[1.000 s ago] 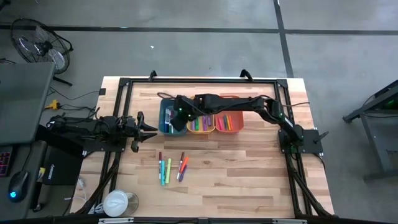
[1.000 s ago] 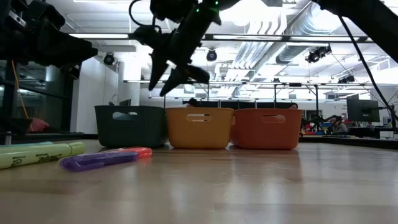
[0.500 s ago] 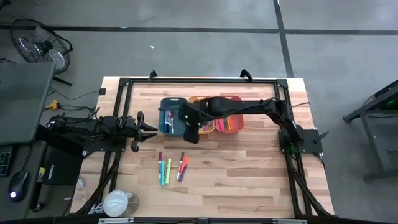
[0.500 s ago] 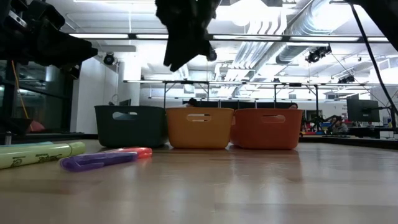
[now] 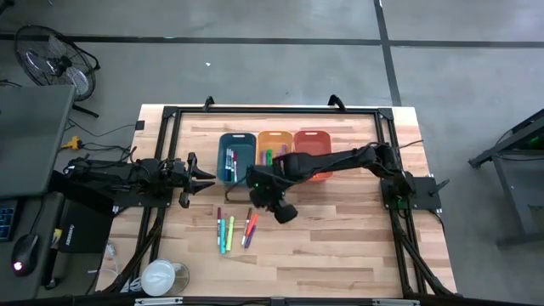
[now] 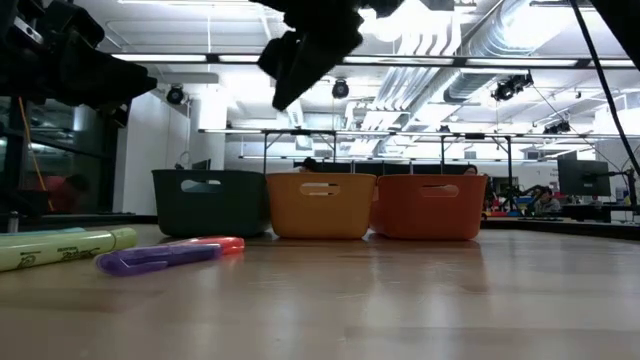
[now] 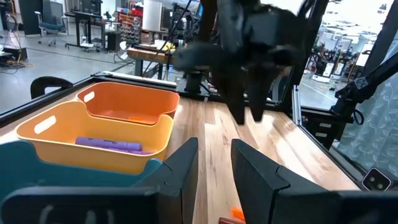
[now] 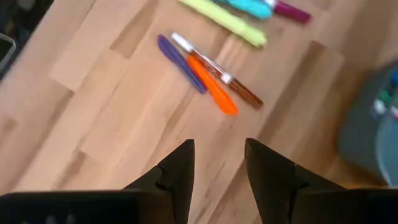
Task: Pick & Place Markers
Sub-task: Put the violet pen into the orange bin
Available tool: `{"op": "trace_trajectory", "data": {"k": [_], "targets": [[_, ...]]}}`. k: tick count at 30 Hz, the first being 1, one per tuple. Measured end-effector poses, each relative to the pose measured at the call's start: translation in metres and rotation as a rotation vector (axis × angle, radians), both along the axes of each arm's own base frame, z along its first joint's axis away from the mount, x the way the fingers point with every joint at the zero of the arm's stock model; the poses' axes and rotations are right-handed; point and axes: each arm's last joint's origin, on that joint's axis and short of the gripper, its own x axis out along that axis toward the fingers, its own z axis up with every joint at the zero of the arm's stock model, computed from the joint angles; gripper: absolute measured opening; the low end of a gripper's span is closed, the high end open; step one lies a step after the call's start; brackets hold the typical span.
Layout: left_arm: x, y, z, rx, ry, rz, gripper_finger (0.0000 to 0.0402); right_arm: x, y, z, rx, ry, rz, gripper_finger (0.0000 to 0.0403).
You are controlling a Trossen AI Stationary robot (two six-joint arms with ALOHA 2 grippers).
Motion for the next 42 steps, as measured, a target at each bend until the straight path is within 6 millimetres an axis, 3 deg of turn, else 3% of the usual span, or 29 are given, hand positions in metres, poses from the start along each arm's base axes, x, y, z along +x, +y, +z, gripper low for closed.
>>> {"op": "trace_trajectory", "data": {"k": [5,11,18,25,36,42], "targets": [[0.0,0.0,0.0,0.0,0.001,0.0,0.0094,0.003,0.023,-0.019,-0.049,-0.081,0.099,0.013],[0.0,0.0,0.0,0.0,0.001,0.0,0.0094,0.009,0.043,-0.026,-0.057,-0.2,0.12,0.013],[0.0,0.0,0.0,0.0,0.001,0.0,0.0094,0.012,0.06,-0.036,-0.209,-0.255,0.103,0.013],[0.0,0.0,0.0,0.0,0.0,-0.001,0.0094,0.02,0.083,-0.068,-0.275,-0.275,0.272,0.013],[0.0,0.0,0.0,0.0,0.0,-0.001,0.0094,0.029,0.082,-0.108,-0.317,-0.237,0.362,0.013],[0.0,0.0,0.0,0.0,0.001,-0.001,0.0094,0.03,0.081,-0.11,-0.313,-0.241,0.403,0.013]]}}
